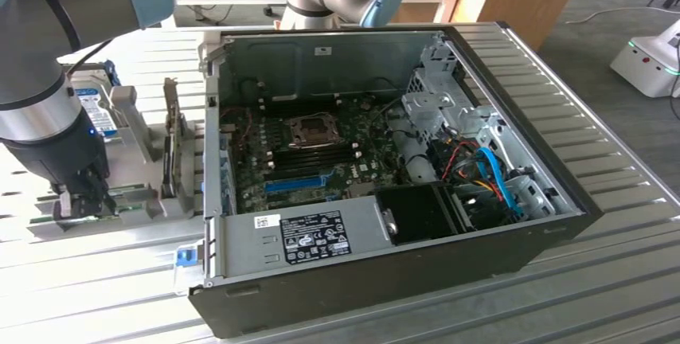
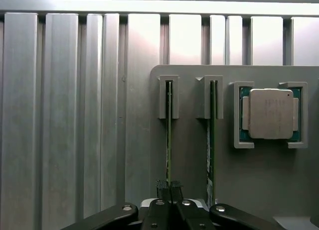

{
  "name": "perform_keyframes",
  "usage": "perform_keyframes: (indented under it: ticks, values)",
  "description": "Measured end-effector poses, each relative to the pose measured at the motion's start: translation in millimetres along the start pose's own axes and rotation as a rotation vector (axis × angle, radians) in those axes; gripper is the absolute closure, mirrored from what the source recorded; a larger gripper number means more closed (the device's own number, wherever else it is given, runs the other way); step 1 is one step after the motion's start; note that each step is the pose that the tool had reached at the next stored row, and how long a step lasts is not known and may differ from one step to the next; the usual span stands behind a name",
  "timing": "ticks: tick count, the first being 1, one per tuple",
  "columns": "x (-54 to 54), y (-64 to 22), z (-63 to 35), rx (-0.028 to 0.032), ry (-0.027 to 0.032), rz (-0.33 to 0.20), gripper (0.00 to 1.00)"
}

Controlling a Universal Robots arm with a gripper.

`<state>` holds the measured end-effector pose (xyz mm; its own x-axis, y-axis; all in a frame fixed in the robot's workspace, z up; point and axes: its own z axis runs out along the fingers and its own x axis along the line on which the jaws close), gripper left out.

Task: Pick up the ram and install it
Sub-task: 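Pick up the ram and move it above insertion slot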

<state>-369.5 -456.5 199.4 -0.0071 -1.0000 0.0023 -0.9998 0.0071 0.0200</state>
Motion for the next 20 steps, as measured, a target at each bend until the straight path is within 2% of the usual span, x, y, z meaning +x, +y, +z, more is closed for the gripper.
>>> perform_keyframes:
  ticks: [11, 20]
  values:
    - [-0.1, -0.1, -0.4, 0.0, 0.0002, -0.011, 0.88]
    - [0.0, 0.2, -9.2, -0.0001, 0.0002, -0.011, 0.88]
